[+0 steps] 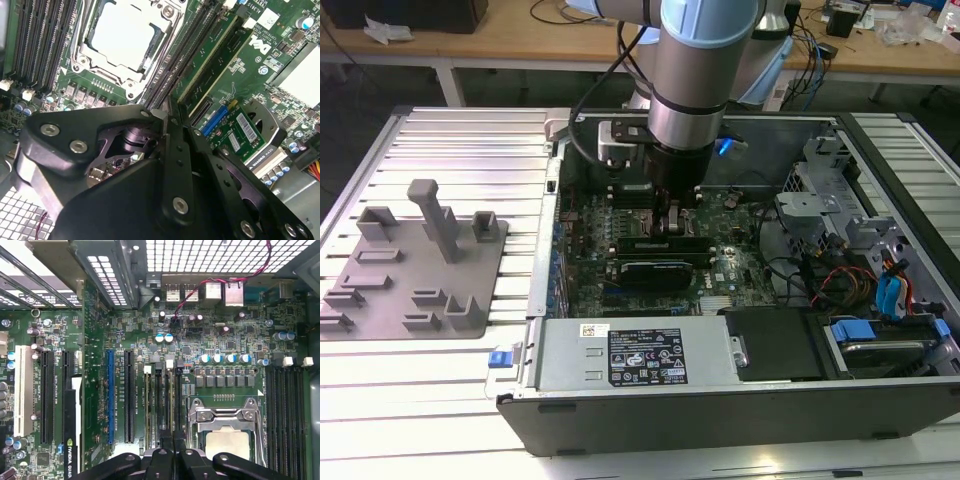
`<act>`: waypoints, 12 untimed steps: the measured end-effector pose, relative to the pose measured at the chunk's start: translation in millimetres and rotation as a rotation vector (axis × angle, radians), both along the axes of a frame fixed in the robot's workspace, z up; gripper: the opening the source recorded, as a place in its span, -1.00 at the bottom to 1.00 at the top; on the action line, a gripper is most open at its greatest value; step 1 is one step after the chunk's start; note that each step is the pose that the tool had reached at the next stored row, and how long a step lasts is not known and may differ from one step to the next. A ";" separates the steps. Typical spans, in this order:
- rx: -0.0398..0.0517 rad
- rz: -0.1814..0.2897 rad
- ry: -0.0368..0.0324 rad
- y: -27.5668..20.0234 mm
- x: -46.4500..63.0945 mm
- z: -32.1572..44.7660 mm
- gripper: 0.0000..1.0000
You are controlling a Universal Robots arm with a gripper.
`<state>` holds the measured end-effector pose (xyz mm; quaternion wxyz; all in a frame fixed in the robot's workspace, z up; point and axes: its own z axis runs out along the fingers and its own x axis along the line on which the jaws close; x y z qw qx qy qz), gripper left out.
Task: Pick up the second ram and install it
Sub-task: 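Insert the second ram into the second slot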
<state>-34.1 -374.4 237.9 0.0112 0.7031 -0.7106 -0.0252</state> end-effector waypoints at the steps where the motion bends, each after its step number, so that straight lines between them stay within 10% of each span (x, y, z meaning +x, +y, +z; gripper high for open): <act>1: 0.0029 0.000 0.0000 0.0 0.0 -0.2 -0.82; 12: -0.0005 0.000 -0.0014 0.0 -0.2 -2.0 -0.82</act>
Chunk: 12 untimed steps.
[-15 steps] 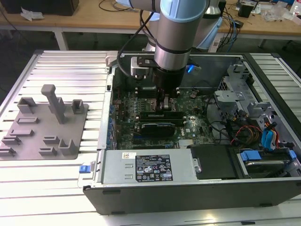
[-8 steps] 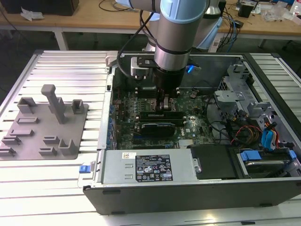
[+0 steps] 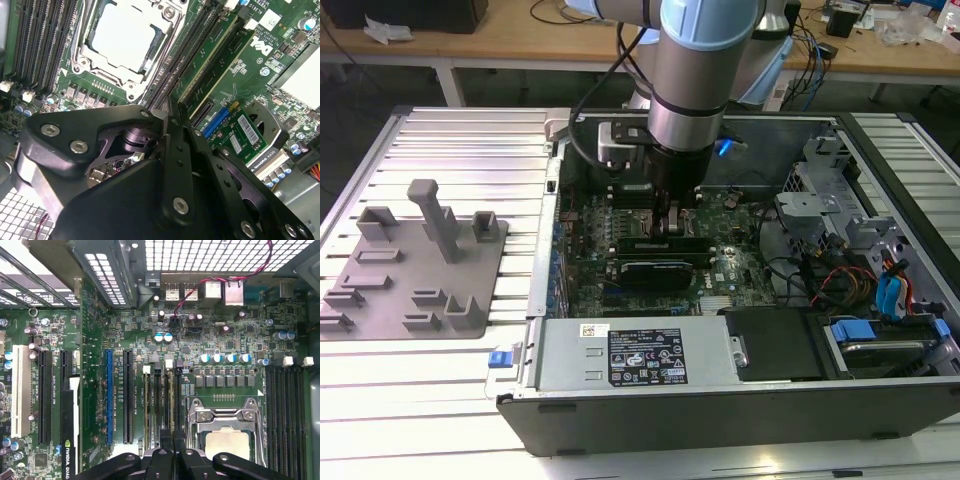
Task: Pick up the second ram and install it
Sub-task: 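Insert the second ram into the second slot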
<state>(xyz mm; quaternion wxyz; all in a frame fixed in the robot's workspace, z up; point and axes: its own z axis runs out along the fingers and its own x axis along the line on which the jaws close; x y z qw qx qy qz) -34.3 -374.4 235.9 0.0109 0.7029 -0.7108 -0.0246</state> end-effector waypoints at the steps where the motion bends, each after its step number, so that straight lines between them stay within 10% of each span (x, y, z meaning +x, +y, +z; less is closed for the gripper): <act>1: -0.0002 0.000 0.0000 0.0 0.0 -0.1 -0.82; 12: 0.0004 0.001 -0.0006 0.1 0.0 -2.6 -0.82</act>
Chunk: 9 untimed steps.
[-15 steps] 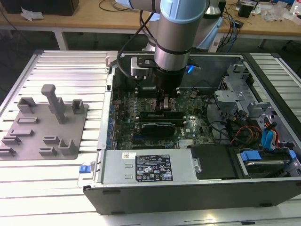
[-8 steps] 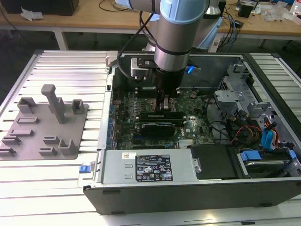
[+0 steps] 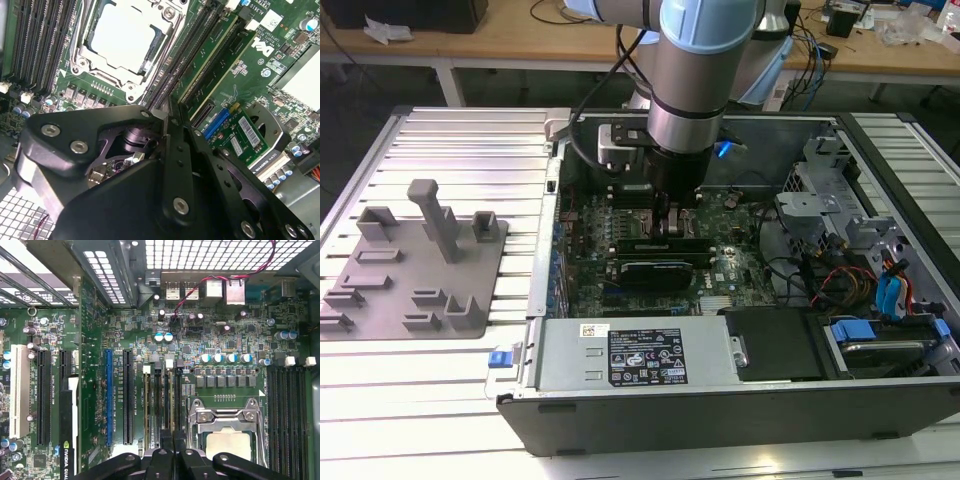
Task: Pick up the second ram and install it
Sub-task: 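Insert the second ram into the second slot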
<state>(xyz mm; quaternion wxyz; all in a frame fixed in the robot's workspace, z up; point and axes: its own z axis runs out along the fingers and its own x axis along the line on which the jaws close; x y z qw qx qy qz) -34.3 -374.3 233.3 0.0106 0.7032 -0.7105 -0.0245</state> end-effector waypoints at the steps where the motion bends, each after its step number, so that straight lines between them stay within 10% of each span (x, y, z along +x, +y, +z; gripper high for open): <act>1: -0.0002 0.000 -0.0009 0.0 -0.1 -2.1 -0.82; 9: -0.0023 0.000 -0.0021 -0.1 -0.1 -6.9 -0.82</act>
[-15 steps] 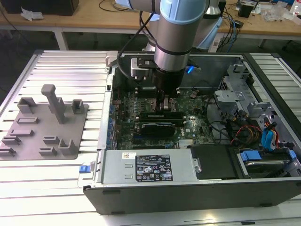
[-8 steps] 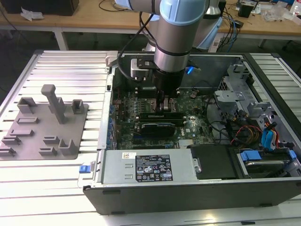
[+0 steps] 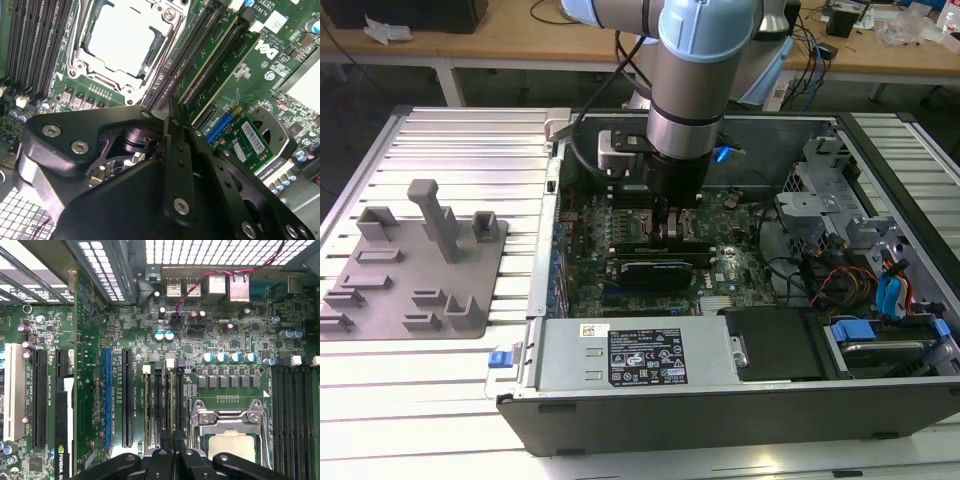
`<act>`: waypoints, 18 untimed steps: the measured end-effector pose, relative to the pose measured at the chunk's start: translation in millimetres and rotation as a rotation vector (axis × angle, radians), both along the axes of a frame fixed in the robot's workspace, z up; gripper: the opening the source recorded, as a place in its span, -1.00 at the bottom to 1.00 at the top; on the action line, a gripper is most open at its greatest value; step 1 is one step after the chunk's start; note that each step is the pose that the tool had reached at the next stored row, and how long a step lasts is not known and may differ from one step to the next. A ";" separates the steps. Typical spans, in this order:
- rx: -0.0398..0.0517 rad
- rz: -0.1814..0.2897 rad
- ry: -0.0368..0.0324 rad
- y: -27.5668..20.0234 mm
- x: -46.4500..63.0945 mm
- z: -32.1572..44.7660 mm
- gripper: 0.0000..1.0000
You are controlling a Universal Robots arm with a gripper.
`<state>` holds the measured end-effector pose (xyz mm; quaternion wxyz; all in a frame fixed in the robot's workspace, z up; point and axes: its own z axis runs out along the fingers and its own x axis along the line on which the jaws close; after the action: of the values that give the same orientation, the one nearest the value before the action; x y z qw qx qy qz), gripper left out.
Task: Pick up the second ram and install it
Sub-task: 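Insert the second ram into the second slot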
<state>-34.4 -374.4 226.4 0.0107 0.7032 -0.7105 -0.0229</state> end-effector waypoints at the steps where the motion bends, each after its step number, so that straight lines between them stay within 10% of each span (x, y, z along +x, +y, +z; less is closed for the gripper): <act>1: -0.0001 0.000 0.0000 0.0 0.0 0.0 -0.82; 7: 0.0001 0.000 -0.0001 0.0 0.0 1.6 -0.54; 11: 0.0002 0.000 -0.0007 0.0 0.0 28.5 -0.54; 18: 0.0001 0.000 -0.0009 0.0 2.8 30.2 -0.54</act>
<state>-31.6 -374.4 256.5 0.0103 0.7032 -0.7106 -0.0226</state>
